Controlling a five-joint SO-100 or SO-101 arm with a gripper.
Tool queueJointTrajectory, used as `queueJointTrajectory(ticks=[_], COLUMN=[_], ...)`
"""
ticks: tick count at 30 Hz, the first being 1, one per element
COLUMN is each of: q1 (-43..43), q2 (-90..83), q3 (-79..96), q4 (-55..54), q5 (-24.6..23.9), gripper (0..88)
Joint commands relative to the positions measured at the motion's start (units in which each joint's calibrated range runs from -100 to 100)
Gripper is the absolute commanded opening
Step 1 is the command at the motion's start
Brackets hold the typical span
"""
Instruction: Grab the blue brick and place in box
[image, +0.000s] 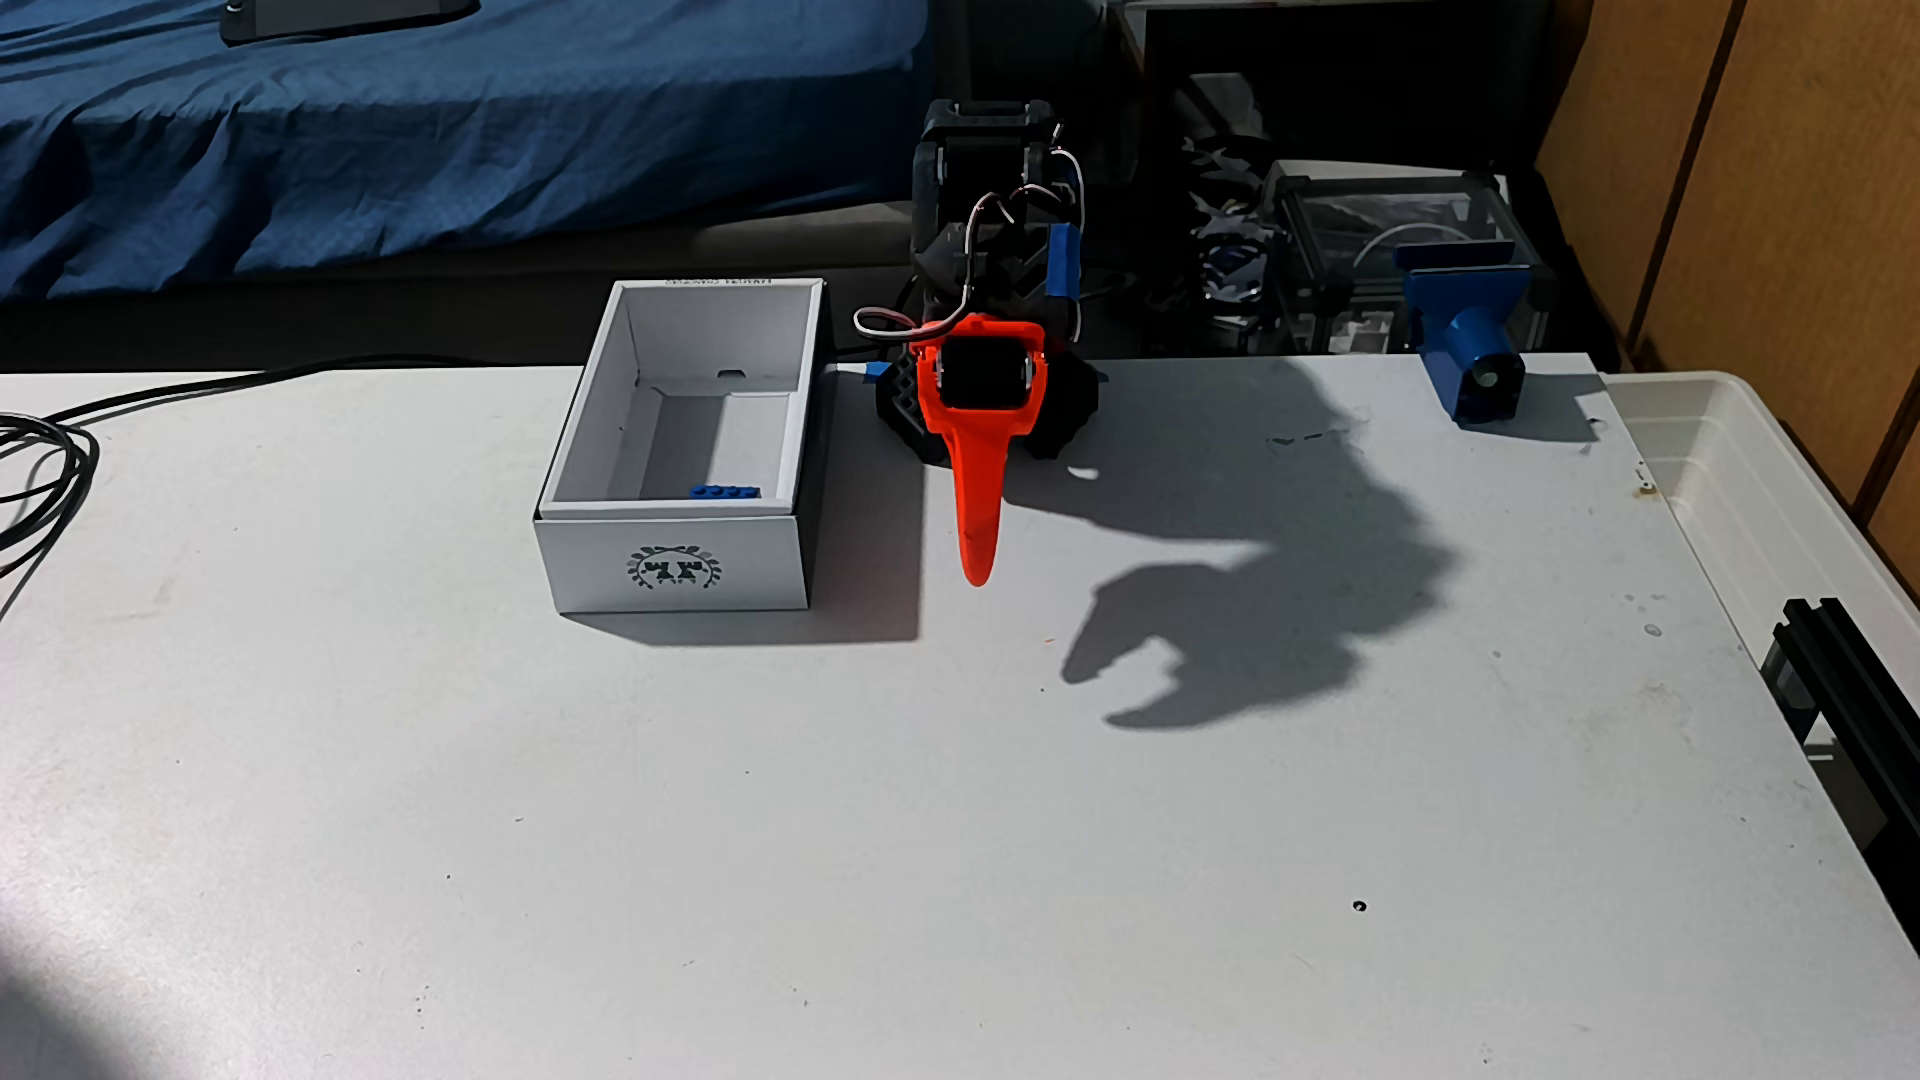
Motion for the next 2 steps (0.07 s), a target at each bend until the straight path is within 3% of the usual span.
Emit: queueJointTrajectory(ticks=[1, 2], q1=[0.3, 0.3], q2=[-0.6, -0.6], q3=[-0.2, -0.2], q4=[-1.0, -1.0], q5=[0.2, 0.2], gripper=[10.1, 10.1])
